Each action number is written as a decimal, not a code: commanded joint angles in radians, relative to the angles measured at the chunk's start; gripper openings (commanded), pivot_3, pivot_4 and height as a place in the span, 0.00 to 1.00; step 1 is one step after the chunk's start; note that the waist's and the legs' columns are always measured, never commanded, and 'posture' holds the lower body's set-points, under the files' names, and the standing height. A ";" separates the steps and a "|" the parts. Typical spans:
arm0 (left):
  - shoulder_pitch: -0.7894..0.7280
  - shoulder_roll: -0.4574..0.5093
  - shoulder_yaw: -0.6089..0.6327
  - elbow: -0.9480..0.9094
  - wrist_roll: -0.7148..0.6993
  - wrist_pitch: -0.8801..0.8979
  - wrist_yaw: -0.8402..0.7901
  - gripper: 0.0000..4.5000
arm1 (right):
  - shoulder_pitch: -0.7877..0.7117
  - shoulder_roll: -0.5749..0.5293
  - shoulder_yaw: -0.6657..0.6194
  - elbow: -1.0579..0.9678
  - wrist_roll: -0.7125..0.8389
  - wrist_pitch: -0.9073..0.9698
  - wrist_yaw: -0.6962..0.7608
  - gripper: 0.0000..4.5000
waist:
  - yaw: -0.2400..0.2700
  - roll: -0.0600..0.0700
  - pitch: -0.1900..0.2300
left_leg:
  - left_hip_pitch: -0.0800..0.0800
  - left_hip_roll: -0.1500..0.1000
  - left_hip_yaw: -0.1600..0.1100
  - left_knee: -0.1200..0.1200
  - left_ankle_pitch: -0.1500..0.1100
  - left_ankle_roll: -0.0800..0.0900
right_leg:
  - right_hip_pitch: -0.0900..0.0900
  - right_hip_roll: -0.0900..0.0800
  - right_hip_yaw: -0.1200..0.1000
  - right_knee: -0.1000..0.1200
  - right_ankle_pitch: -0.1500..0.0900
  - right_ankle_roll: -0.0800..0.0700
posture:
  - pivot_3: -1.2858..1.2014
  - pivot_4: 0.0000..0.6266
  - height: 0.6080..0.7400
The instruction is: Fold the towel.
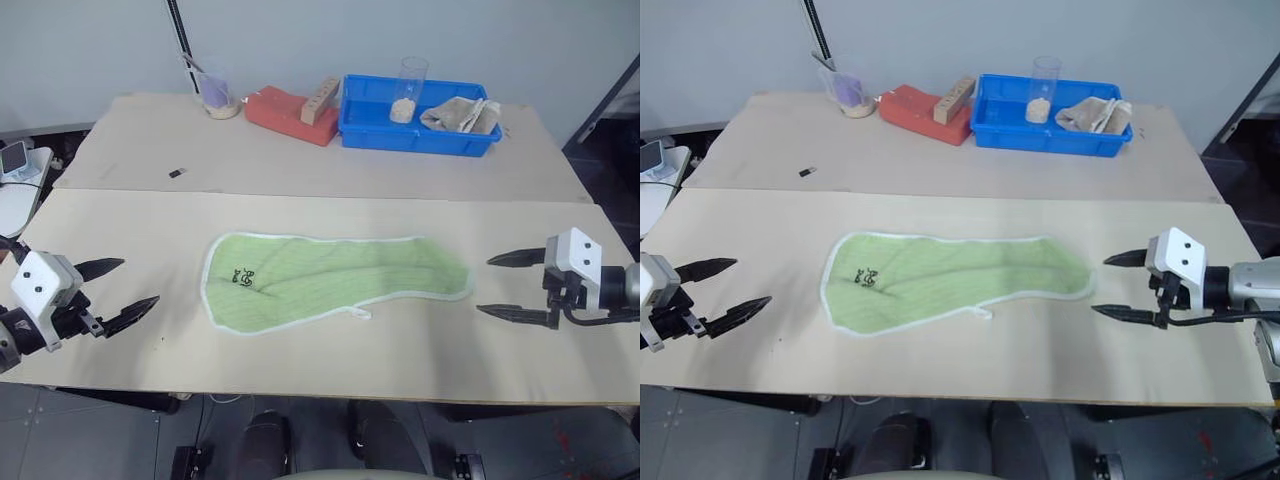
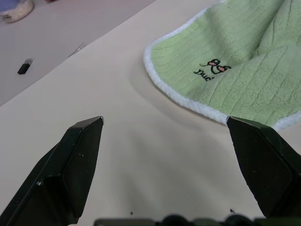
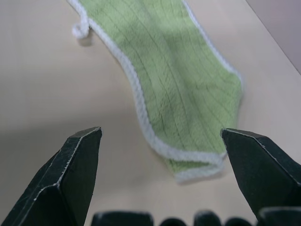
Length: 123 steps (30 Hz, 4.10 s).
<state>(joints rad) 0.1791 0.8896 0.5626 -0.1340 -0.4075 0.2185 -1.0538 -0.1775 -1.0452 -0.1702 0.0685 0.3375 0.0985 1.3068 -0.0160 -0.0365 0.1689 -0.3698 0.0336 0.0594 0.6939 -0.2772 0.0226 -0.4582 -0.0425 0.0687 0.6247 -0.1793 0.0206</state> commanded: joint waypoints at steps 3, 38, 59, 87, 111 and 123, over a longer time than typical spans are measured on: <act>-0.011 0.064 -0.044 -0.018 0.005 -0.047 -0.091 1.00 | -0.028 -0.004 -0.032 -0.070 0.033 0.012 -0.008 0.99 | -0.003 0.000 0.000 | 0.000 0.000 0.000 0.000 0.000 0.000 | 0.000 0.000 0.000 0.000 0.000 0.000 | 0.52 0.24 0.80; -0.211 -0.068 -0.583 0.163 0.284 -0.286 -0.063 0.00 | -0.201 0.009 0.071 -0.579 0.427 0.545 -0.070 1.00 | 0.009 0.003 -0.001 | 0.000 0.000 0.000 0.001 0.000 0.000 | 0.002 -0.001 0.000 0.000 0.001 0.001 | 0.52 0.24 0.80; -0.261 0.066 -0.385 -0.067 -0.094 0.182 -0.149 0.00 | -0.177 0.002 0.288 0.024 -0.263 -0.188 -0.061 1.00 | -0.010 0.002 0.000 | -0.001 0.000 0.000 0.000 0.000 0.000 | -0.001 0.000 0.000 0.000 0.000 0.001 | 0.52 0.24 0.80; -0.505 0.054 -0.412 0.226 -0.021 0.155 -0.135 0.00 | -0.331 0.003 0.182 0.118 -0.120 -0.025 0.031 0.01 | -0.001 0.002 0.000 | 0.000 0.000 0.000 0.001 0.000 0.000 | 0.000 0.000 0.000 0.001 0.000 0.001 | 0.52 0.24 0.80; -1.389 0.009 -0.539 0.976 0.236 -0.159 -0.332 0.00 | -0.941 0.075 0.167 0.531 -0.195 -0.279 0.086 0.01 | -0.026 0.004 -0.001 | -0.020 -0.002 -0.002 -0.002 -0.007 0.012 | -0.008 -0.001 -0.003 -0.009 0.009 0.005 | 0.52 0.24 0.80; -0.439 0.130 -0.475 0.147 0.053 0.167 -0.429 0.00 | 0.010 -0.022 0.066 -0.146 -0.094 -0.125 0.061 0.01 | -0.021 0.006 0.000 | -0.019 -0.002 0.000 0.008 -0.007 0.010 | -0.013 -0.002 0.000 0.003 0.003 0.012 | 0.52 0.24 0.80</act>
<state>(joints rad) -0.2629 0.9880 0.0296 0.0913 -0.3191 0.3575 -1.4837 -0.1676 -1.0343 -0.0346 -0.0142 0.2129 -0.0505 1.3732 -0.0372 -0.0301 0.1689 -0.3874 0.0321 0.0590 0.7045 -0.2831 0.0313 -0.4699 -0.0445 0.0689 0.6286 -0.1763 0.0322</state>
